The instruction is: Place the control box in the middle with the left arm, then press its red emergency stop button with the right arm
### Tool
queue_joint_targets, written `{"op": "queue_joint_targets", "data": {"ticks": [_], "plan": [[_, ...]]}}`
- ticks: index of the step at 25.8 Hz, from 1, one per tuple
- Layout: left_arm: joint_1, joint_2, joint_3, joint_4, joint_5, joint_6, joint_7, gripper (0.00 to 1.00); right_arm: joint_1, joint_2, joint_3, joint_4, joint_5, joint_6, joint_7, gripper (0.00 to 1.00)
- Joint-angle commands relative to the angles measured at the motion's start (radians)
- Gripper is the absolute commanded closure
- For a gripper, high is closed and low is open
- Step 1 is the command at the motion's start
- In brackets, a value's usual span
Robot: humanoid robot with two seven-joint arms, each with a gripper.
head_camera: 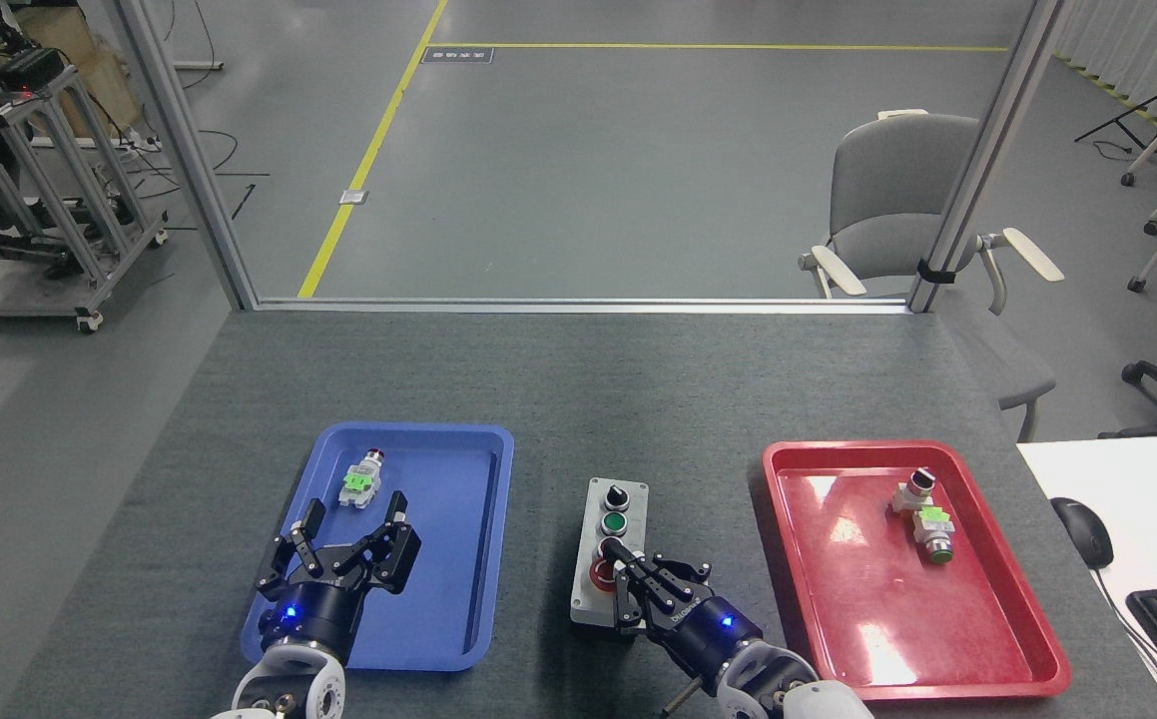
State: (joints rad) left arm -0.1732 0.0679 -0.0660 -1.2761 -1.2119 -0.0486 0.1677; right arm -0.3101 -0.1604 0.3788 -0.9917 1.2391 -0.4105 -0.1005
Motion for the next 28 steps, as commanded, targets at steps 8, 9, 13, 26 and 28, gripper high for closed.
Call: {"op": "queue_joint_targets", "data": {"ticks": [8, 9, 13, 26, 28], "plan": [[0.000, 0.000, 0.000, 0.000, 0.002, 0.000, 0.003, 0.00, -0.021, 0.001, -0.275, -0.143, -0.204, -0.165, -0.036, 0.00], [0.000, 0.000, 0.000, 0.000, 0.002, 0.000, 0.003, 0.00, -0.021, -0.005, -0.302, -0.143, -0.202, -0.191, -0.036, 0.00], [0.000, 0.000, 0.000, 0.000, 0.002, 0.000, 0.003, 0.00, -0.010, -0.073, -0.371, -0.148, -0.201, -0.194, -0.036, 0.00], [-0.002, 0.000, 0.000, 0.000, 0.002, 0.000, 0.004, 0.00, 0.074, -0.079, -0.560, -0.150, -0.084, 0.039, -0.033, 0.00], [0.000, 0.000, 0.000, 0.000, 0.002, 0.000, 0.004, 0.00, 0.072, -0.076, -0.560, -0.153, -0.018, 0.076, -0.036, 0.00]]}}
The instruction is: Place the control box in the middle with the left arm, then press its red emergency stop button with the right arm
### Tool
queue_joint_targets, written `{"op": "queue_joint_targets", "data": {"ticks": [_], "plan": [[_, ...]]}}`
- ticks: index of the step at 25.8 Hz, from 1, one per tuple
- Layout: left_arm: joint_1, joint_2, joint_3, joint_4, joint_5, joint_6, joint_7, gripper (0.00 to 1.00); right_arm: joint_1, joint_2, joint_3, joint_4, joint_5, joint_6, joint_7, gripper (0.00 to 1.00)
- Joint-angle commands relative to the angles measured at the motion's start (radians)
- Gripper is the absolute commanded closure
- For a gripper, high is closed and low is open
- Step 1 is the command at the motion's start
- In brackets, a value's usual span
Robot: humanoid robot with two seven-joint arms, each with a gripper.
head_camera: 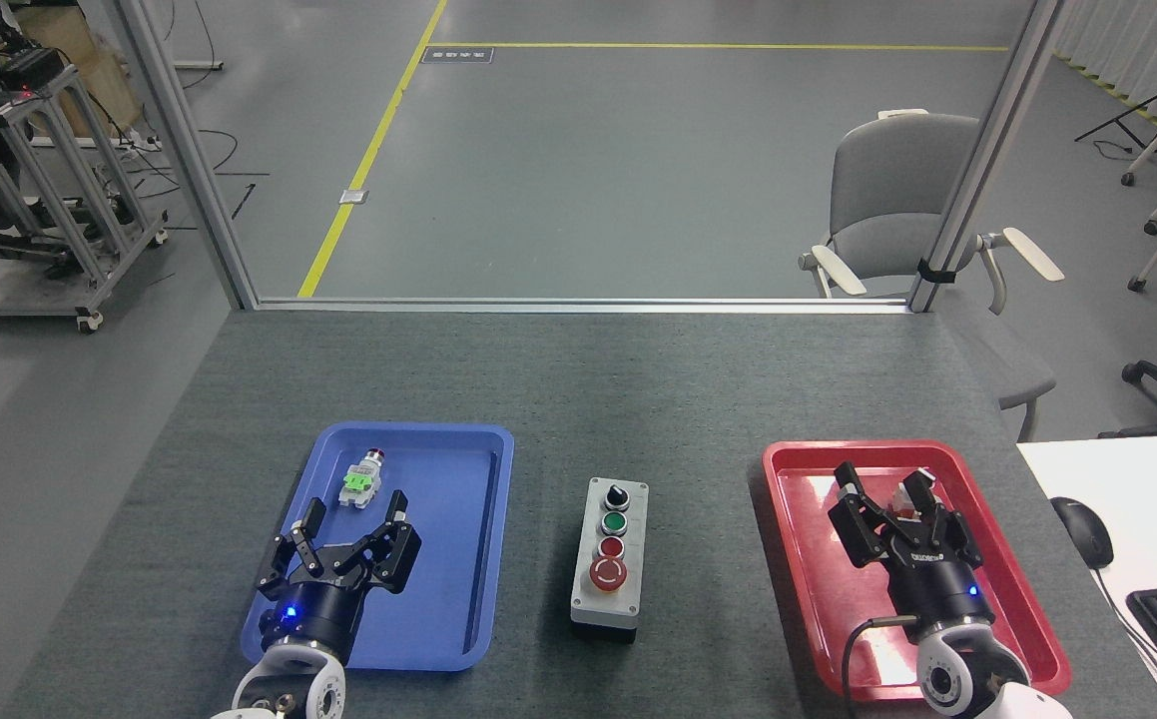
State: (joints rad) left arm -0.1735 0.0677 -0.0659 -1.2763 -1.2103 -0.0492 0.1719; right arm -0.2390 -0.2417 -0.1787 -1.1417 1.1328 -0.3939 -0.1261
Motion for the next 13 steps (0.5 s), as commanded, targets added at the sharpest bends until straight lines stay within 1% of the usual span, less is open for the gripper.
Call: {"op": "queue_joint_targets", "data": {"ticks": [1, 3, 8, 13], "plan": [[0.000, 0.000, 0.000, 0.000, 0.000, 0.000, 0.000, 0.00, 0.001, 0.005, -0.001, -0.003, 0.108, 0.070, -0.010, 0.00], [0.000, 0.000, 0.000, 0.000, 0.000, 0.000, 0.000, 0.00, 0.001, 0.005, -0.001, -0.007, 0.128, 0.081, -0.012, 0.00], [0.000, 0.000, 0.000, 0.000, 0.000, 0.000, 0.000, 0.00, -0.003, 0.007, 0.001, -0.012, 0.130, 0.147, -0.012, 0.00], [0.000, 0.000, 0.000, 0.000, 0.000, 0.000, 0.000, 0.00, -0.005, 0.005, 0.002, -0.012, 0.130, 0.150, -0.012, 0.00]]}}
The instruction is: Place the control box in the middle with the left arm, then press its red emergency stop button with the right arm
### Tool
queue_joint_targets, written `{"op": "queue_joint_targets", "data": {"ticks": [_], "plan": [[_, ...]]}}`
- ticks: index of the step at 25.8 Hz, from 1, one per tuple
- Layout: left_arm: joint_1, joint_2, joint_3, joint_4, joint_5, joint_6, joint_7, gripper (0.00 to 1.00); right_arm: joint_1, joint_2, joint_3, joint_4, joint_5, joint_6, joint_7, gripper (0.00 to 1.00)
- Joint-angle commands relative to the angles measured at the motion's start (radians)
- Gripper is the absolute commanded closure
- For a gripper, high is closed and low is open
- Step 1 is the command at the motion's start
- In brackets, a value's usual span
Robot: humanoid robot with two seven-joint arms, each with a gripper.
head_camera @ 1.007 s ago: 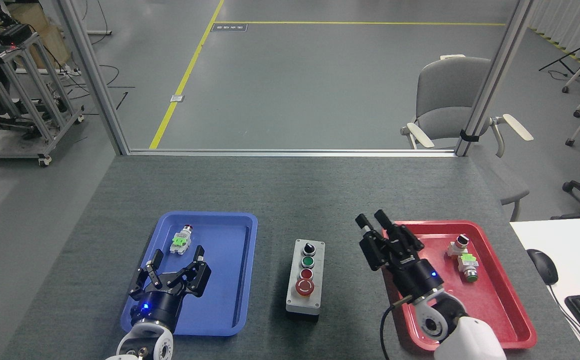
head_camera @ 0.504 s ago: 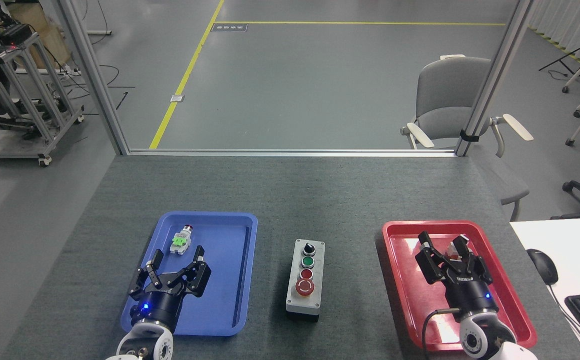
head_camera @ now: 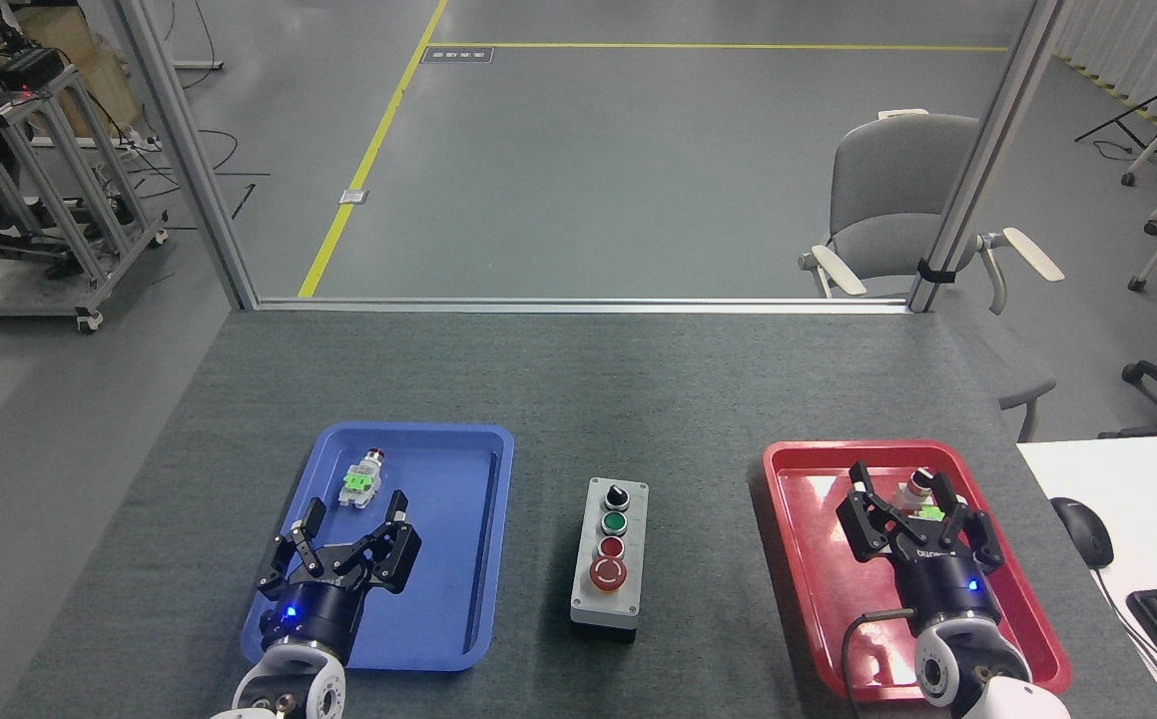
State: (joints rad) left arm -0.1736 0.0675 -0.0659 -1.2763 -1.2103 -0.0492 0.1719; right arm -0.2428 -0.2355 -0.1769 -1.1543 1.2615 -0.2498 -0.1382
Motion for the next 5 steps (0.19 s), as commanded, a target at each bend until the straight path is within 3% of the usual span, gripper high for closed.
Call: {"op": "queue_joint_targets", "data": {"ticks": [1, 5], "plan": [[0.000, 0.000, 0.000, 0.000, 0.000, 0.000, 0.000, 0.00, -0.001, -0.001, 0.001, -0.001, 0.001, 0.006, 0.000, 0.00], [0.000, 0.000, 0.000, 0.000, 0.000, 0.000, 0.000, 0.00, -0.001, -0.001, 0.001, -0.001, -0.001, 0.004, -0.001, 0.00]]}}
